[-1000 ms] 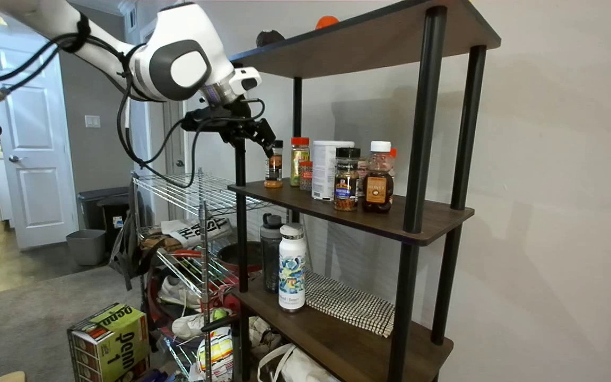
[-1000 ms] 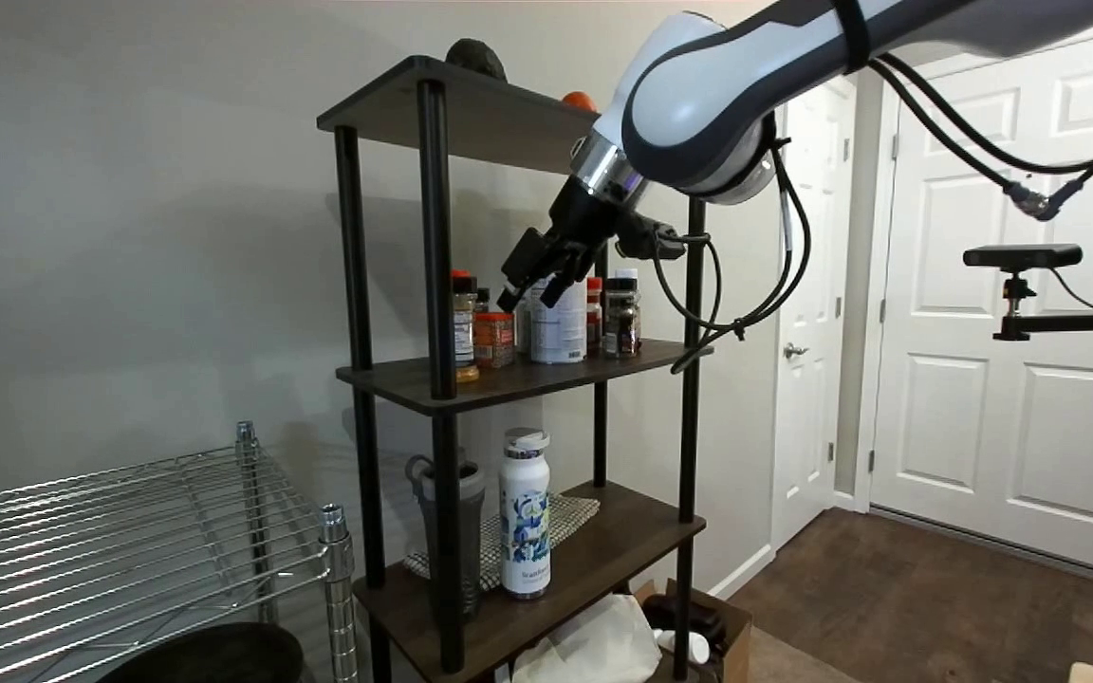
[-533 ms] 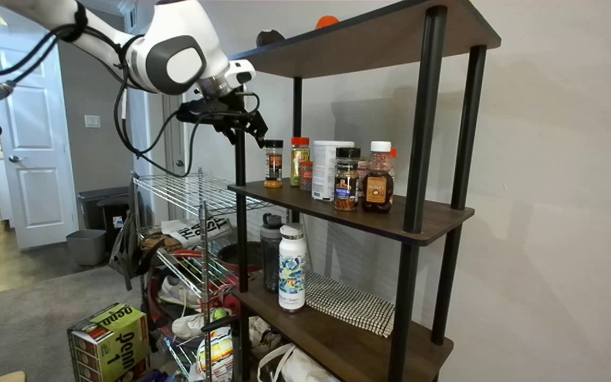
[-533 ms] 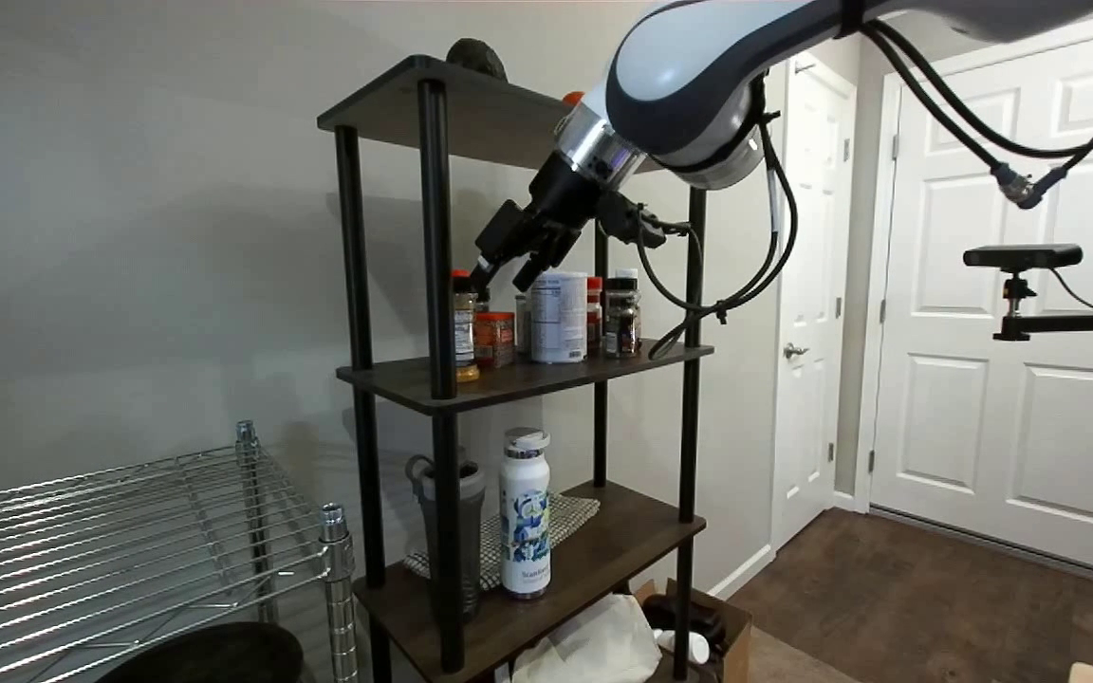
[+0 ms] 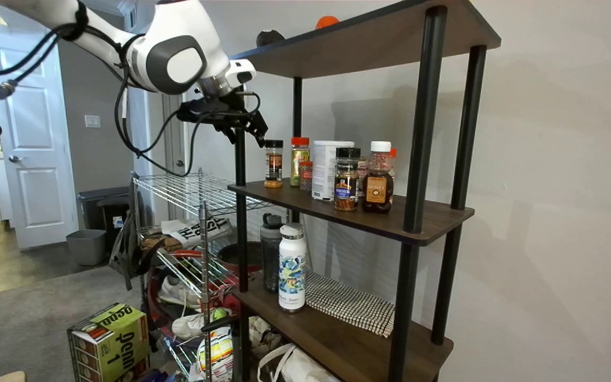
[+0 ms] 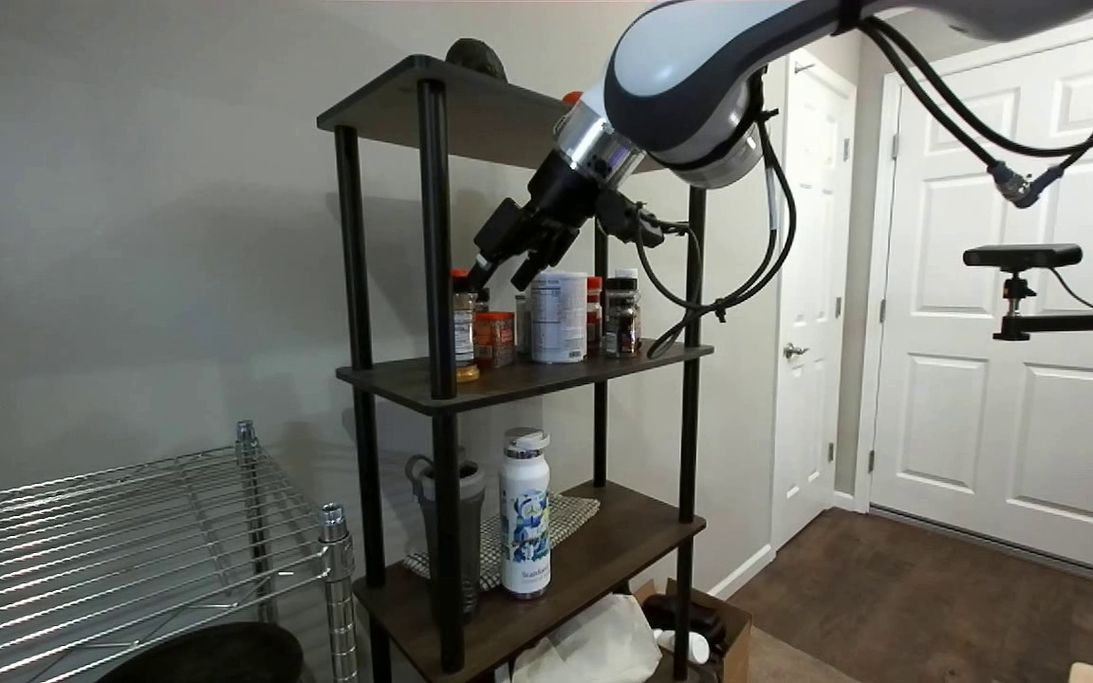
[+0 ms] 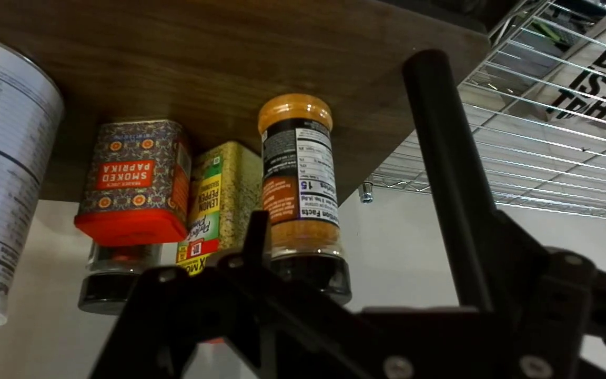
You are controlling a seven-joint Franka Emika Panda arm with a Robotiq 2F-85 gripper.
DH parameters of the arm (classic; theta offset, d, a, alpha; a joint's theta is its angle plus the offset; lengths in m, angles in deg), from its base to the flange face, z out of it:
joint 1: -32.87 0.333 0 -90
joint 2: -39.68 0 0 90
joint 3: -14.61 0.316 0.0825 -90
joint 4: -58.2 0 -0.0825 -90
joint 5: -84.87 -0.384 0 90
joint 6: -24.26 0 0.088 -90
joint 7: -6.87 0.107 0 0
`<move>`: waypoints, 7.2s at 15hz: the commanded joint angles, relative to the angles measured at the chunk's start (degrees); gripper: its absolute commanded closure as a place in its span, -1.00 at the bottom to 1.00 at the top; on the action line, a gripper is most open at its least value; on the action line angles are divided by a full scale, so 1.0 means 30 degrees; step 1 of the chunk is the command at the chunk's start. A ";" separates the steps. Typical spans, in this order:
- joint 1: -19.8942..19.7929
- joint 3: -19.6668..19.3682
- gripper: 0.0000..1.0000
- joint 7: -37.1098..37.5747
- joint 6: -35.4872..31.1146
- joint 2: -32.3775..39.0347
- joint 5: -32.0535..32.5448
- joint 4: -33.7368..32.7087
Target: Change the position of one spice bottle
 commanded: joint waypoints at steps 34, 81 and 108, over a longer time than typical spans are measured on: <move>-0.0503 0.0888 -1.00 0.4043 -1.5377 0.3215 0.0804 0.1860; -0.0241 0.0452 -1.00 0.6556 -1.5403 0.4621 0.2962 0.1477; -0.0325 0.1314 -1.00 0.6076 -1.5340 0.7314 0.2287 -0.1460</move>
